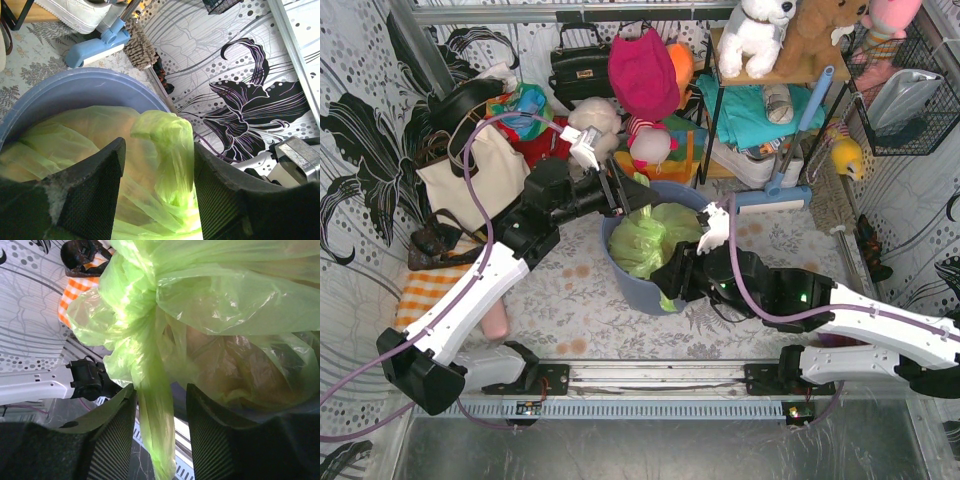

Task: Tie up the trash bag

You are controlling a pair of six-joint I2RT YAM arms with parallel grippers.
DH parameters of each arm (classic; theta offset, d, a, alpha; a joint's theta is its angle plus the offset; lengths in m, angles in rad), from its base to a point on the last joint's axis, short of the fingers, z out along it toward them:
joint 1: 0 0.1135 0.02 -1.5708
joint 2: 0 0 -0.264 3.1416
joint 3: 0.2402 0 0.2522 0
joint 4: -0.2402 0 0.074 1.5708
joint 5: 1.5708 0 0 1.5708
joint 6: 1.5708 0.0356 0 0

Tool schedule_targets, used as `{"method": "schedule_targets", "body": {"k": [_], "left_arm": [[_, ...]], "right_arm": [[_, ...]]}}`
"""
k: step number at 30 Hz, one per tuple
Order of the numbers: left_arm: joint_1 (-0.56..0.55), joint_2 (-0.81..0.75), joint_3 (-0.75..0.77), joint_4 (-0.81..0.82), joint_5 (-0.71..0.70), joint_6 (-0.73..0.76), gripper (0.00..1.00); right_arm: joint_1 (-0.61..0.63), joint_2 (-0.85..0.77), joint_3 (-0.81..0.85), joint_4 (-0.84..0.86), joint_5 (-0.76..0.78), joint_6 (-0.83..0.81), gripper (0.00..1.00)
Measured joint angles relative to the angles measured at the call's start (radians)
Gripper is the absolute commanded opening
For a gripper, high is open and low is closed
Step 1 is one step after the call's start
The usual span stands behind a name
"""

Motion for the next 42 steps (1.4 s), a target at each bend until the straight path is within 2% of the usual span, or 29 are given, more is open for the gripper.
{"method": "schedule_targets", "body": {"k": [9,11,15,19,21,22,24,25,32,39,42], "left_arm": [[0.0,0.0,0.0,0.0,0.0,-0.002,0.61],[0.0,0.0,0.0,0.0,0.0,-0.002,0.58],[0.0,0.0,0.0,0.0,0.0,-0.003,0.5],[0.0,0.0,0.0,0.0,0.003,-0.003,0.47],[0.0,0.0,0.0,0.001,0.01,-0.006,0.39],[0.0,0.0,0.0,0.002,0.015,-0.008,0.29],[0.0,0.0,0.0,0.006,0.024,-0.015,0.04],[0.0,0.0,0.0,0.009,0.028,-0.016,0.0],[0.0,0.011,0.016,0.037,0.033,0.013,0.0],[-0.004,0.197,0.344,-0.024,0.04,0.13,0.0],[-0.006,0.232,0.391,-0.027,0.045,0.157,0.0]], "right_arm": [[0.0,-0.02,-0.019,0.027,-0.06,-0.018,0.35],[0.0,-0.02,-0.019,0.027,-0.06,-0.026,0.28],[0.0,-0.02,-0.019,0.027,-0.048,-0.04,0.07],[0.0,-0.017,-0.019,0.027,-0.027,-0.045,0.0],[0.0,-0.017,-0.019,0.027,-0.019,-0.045,0.0],[0.0,-0.017,-0.019,0.027,-0.018,-0.045,0.0],[0.0,-0.017,-0.019,0.027,-0.014,-0.045,0.0],[0.0,-0.016,-0.019,0.027,-0.014,-0.045,0.0],[0.0,0.004,0.009,0.026,-0.019,-0.06,0.0],[-0.002,0.012,0.172,0.028,-0.074,-0.113,0.0],[-0.002,-0.013,0.163,0.047,-0.106,-0.11,0.0]]}}
